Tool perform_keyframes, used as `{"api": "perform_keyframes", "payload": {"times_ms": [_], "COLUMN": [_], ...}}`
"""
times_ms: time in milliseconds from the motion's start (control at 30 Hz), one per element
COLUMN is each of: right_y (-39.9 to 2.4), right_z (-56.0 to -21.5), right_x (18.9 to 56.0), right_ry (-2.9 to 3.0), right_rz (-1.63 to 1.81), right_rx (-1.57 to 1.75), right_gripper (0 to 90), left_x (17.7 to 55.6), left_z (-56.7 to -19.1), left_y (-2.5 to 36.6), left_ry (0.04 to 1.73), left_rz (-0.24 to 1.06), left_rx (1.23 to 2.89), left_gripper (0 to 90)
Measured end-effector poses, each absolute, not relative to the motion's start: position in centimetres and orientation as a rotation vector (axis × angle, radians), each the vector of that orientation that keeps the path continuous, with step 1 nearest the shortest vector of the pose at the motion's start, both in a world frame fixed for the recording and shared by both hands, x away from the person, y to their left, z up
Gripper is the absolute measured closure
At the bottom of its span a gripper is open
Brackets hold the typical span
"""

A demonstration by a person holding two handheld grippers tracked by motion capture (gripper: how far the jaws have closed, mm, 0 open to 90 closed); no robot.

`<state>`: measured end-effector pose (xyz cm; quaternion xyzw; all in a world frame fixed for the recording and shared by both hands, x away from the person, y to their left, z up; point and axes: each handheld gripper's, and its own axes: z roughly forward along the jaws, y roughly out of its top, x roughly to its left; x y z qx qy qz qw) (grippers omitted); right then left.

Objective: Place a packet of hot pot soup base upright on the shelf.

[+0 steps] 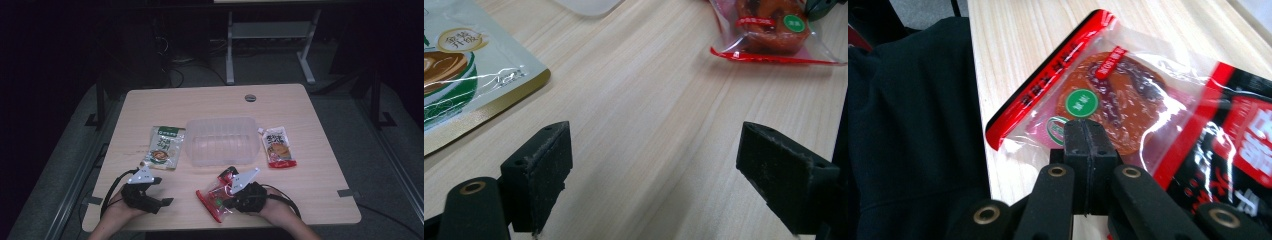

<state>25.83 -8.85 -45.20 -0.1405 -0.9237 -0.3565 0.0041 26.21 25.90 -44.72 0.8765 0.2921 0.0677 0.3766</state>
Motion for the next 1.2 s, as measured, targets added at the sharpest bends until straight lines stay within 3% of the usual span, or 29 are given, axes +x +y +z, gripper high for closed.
{"api": "perform_keyframes", "payload": {"times_ms": [300,533,600,633,700,767,800,933,967,1200], "right_y": [-6.8,-8.1,-9.5,-9.5,-10.6,-11.1,-11.5,-13.0,-13.8,-16.1], "right_z": [-45.2,-44.2,-43.8,-43.8,-43.7,-43.7,-43.7,-43.7,-43.7,-44.3], "right_x": [26.4,26.5,26.9,26.9,27.2,27.4,27.4,27.8,27.7,27.6], "right_ry": [-2.892,-2.851,-2.851,-2.851,-2.829,-2.846,-2.833,-2.83,-2.83,-2.83], "right_rz": [-1.158,-1.226,-1.247,-1.247,-1.261,-1.26,-1.259,-1.259,-1.268,-1.252], "right_rx": [-0.409,-0.495,-0.559,-0.559,-0.64,-0.655,-0.688,-0.764,-0.818,-0.925], "right_gripper": [89.6,89.5,86.8,86.8,80.9,77.9,75.7,62.8,56.8,40.1], "left_x": [26.1,25.8,25.7,25.6,25.5,25.4,25.4,25.3,25.3,25.5], "left_z": [-44.6,-44.4,-44.2,-44.1,-43.9,-43.6,-43.4,-43.2,-43.2,-44.1], "left_y": [25.1,23.8,23.2,22.9,22.2,21.3,20.9,18.9,18.5,15.6], "left_ry": [0.72,0.683,0.663,0.652,0.625,0.599,0.584,0.543,0.531,0.495], "left_rz": [0.163,0.135,0.134,0.127,0.114,0.1,0.101,0.066,0.049,0.005], "left_rx": [2.252,2.247,2.232,2.228,2.223,2.225,2.227,2.236,2.248,2.32], "left_gripper": [14.5,16.4,24.7,24.7,40.1,49.5,49.5,66.6,75.1,87.5]}}
